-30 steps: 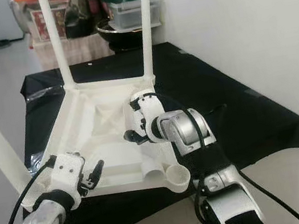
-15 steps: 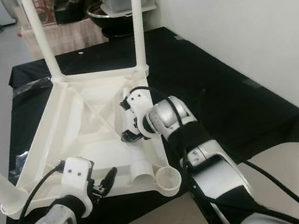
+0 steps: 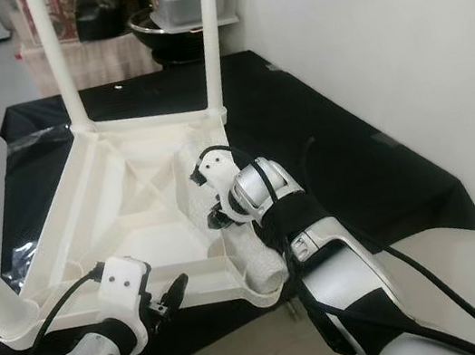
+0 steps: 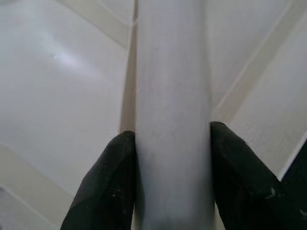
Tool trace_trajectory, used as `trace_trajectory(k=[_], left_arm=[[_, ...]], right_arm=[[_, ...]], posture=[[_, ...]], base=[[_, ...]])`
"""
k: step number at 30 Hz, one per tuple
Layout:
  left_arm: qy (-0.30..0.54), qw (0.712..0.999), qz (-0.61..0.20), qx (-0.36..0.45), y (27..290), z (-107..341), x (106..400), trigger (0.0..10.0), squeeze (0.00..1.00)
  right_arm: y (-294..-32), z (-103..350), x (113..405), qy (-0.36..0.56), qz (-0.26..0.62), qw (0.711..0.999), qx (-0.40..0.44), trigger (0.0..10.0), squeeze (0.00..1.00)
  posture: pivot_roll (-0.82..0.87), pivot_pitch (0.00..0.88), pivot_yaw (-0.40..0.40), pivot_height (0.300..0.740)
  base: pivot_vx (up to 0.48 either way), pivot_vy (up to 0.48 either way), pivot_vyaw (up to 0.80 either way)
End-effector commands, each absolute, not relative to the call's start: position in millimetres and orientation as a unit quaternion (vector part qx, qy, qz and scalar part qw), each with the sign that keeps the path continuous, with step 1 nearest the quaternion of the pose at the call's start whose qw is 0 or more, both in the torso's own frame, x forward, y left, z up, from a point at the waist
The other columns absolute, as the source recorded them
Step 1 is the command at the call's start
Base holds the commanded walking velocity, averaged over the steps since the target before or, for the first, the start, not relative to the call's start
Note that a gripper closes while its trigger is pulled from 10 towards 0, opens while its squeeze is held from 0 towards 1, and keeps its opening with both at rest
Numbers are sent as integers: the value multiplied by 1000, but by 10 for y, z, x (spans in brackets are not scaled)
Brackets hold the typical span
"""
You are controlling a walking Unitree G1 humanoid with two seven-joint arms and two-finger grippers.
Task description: Building children table
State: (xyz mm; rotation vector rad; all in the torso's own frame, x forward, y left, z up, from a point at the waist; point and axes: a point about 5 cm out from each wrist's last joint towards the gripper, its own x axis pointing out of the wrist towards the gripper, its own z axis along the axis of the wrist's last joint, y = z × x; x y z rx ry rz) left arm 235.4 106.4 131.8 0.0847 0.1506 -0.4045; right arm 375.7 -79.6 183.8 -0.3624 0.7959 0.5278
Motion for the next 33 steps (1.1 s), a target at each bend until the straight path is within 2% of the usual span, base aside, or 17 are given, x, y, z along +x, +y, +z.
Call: trace_trajectory(k=[1,5,7,12,16,17,19,20,21,22,25,27,28,30,31,33], left_arm=[[82,975,-201,37,1063,1303,2350,10000,0],[82,975,-202,38,1069,1311,2357,10000,0],[77,976,-201,42,1103,1338,2394,10000,0],[68,979,-188,40,1165,1386,2468,10000,0],[31,986,-163,9,1283,1587,2693,10000,0],[31,986,-163,9,1283,1587,2693,10000,0],[5,987,-159,-28,1311,1750,2839,10000,0],[-12,984,-166,-58,1301,1853,2899,10000,0],[-12,984,-166,-58,1301,1853,2899,10000,0],[-29,981,-176,-81,1283,1958,2952,10000,0],[-53,968,-207,-128,1233,2135,3027,10000,0],[-85,937,-282,-190,1124,2413,3081,10000,0],[-85,937,-282,-190,1124,2413,3081,10000,0],[-108,903,-353,-221,1040,2641,3091,10000,0],[-108,903,-353,-221,1040,2641,3091,10000,0],[-129,864,-431,-226,978,2855,3067,10000,0]], right_arm=[[-860,1807,3771,389,239,873,-170,0,0],[-879,1848,3794,380,235,881,-158,0,0],[-905,1943,3837,358,229,896,-128,0,0],[-955,2061,3885,325,226,913,-98,0,0],[-1091,2410,4004,205,214,955,-21,0,0],[-1091,2410,4004,205,214,955,-21,0,0],[-1154,2596,4011,139,222,964,37,0,0],[-1185,2689,3999,92,225,968,55,3922,0],[-1185,2689,3999,92,225,968,55,3922,0],[-1210,2757,3973,51,229,970,64,10000,0],[-1214,2832,3900,-2,251,966,63,10000,0],[-1184,2876,3760,-46,296,953,42,10000,0],[-1184,2876,3760,-46,296,953,42,10000,0],[-1139,2889,3646,-73,328,942,15,10000,0],[-1139,2889,3646,-73,328,942,15,10000,0],[-1058,2896,3554,-93,351,932,-18,10000,0]], posture=[[-41,38,-102,740],[-41,37,-101,740],[-40,30,-92,740],[-42,21,-82,740],[-47,7,-61,740],[-47,7,-61,740],[-49,5,-56,740],[-49,1,-51,740],[-49,1,-51,740],[-51,0,-48,740],[-54,0,-39,740],[-59,0,-26,740],[-59,0,-26,740],[-65,0,-16,740],[-65,0,-16,740],[-70,0,-5,740]], base=[[0,0,0],[0,0,0],[0,0,0],[0,0,0],[0,0,0],[0,0,0],[0,0,0],[0,0,0],[0,0,0],[0,0,0],[0,0,0],[0,0,0],[0,0,0],[0,0,0],[0,0,0],[0,0,0]])
